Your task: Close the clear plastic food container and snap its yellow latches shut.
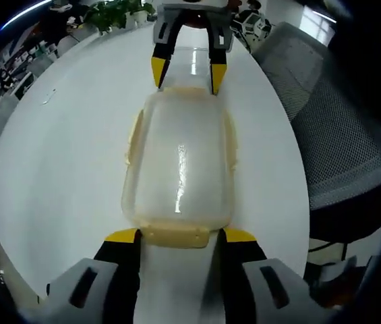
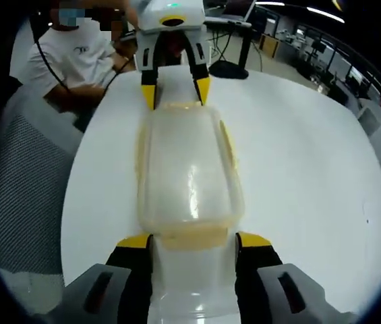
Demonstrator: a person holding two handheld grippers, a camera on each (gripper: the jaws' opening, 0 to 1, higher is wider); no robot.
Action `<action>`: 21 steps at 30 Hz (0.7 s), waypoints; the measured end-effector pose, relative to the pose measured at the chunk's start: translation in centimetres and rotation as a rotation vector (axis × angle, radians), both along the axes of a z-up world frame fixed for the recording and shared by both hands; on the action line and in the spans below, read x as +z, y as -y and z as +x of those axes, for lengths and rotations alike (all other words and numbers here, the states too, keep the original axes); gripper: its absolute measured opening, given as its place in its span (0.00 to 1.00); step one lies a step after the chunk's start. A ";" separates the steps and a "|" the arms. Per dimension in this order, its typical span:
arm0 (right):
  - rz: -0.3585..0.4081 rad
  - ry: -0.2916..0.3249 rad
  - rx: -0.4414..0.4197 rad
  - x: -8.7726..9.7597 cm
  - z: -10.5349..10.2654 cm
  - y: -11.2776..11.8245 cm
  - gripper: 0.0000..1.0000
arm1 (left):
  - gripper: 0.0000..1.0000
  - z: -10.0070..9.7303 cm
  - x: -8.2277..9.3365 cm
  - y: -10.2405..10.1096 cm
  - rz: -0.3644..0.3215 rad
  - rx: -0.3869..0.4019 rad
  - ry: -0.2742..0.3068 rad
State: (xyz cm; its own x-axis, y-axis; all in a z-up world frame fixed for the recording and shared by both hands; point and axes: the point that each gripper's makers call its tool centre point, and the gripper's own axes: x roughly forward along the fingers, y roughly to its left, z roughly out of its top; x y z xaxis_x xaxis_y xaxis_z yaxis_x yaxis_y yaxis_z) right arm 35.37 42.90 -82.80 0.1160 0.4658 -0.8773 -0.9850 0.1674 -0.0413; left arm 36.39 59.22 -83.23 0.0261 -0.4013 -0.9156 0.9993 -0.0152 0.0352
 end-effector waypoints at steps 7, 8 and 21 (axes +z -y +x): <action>-0.061 0.022 0.052 -0.8 -1.1 -0.6 0.39 | 0.44 0.0 -0.1 -0.1 0.017 -0.007 0.004; -0.067 0.011 0.034 -0.9 -0.9 -0.4 0.39 | 0.44 0.0 -0.1 -0.1 0.015 -0.001 0.004; -0.069 -0.007 0.050 -0.9 -0.8 -0.2 0.38 | 0.38 -0.3 -0.2 -0.1 -0.011 0.008 -0.018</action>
State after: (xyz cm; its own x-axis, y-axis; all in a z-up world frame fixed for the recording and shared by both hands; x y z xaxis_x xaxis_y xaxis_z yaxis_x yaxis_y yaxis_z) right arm 34.61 43.12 -83.67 0.0881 0.4093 -0.9082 -0.9924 0.1149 -0.0445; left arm 36.09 59.29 -83.44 0.0128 -0.4109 -0.9116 0.9998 -0.0072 0.0173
